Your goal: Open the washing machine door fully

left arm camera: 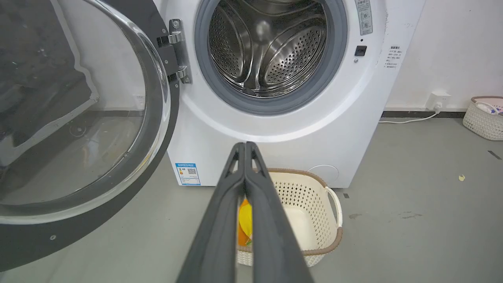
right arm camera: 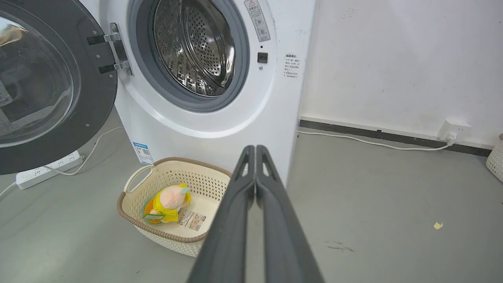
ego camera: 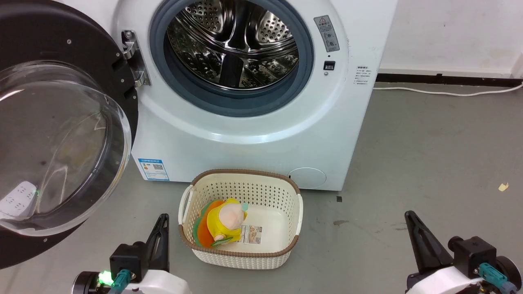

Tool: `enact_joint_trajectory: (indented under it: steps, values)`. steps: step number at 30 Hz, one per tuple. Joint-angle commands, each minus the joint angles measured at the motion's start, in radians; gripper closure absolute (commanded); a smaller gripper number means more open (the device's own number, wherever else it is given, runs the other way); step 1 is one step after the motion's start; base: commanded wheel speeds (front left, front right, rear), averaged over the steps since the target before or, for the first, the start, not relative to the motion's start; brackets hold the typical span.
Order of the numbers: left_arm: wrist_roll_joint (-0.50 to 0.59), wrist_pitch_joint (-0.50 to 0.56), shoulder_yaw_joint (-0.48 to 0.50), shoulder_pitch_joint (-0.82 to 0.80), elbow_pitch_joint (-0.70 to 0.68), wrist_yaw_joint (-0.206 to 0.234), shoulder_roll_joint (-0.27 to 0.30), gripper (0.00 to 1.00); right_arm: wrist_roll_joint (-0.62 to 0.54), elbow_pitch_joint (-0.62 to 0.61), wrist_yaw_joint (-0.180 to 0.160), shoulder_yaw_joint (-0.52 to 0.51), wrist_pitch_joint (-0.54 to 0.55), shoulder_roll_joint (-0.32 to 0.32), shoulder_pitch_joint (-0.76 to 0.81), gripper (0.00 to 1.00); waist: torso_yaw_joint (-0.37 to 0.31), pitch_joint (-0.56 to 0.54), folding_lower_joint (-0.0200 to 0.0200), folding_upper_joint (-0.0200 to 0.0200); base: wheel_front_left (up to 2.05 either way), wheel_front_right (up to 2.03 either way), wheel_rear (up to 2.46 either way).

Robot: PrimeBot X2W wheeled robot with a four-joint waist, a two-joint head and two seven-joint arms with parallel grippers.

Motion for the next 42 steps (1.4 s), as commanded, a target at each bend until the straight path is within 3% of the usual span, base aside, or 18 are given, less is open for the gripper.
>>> enact_joint_trajectory:
  steps: [1, 42]
  values:
    - [0.011, 0.006, 0.005, -0.011, -0.009, -0.003, -0.006, 1.0, -0.009, -0.008, 0.0, 0.002, 0.006, 0.003, -0.015, 1.0, 0.0, 0.0, -0.0001, 0.0, 0.0, 0.0, 0.0]
    - [0.056, 0.091, 0.041, -0.021, -0.058, -0.014, -0.02, 1.0, -0.036, -0.048, 0.001, 0.021, 0.093, 0.005, -0.028, 1.0, 0.006, 0.008, -0.0001, 0.0, 0.0, 0.0, 0.0]
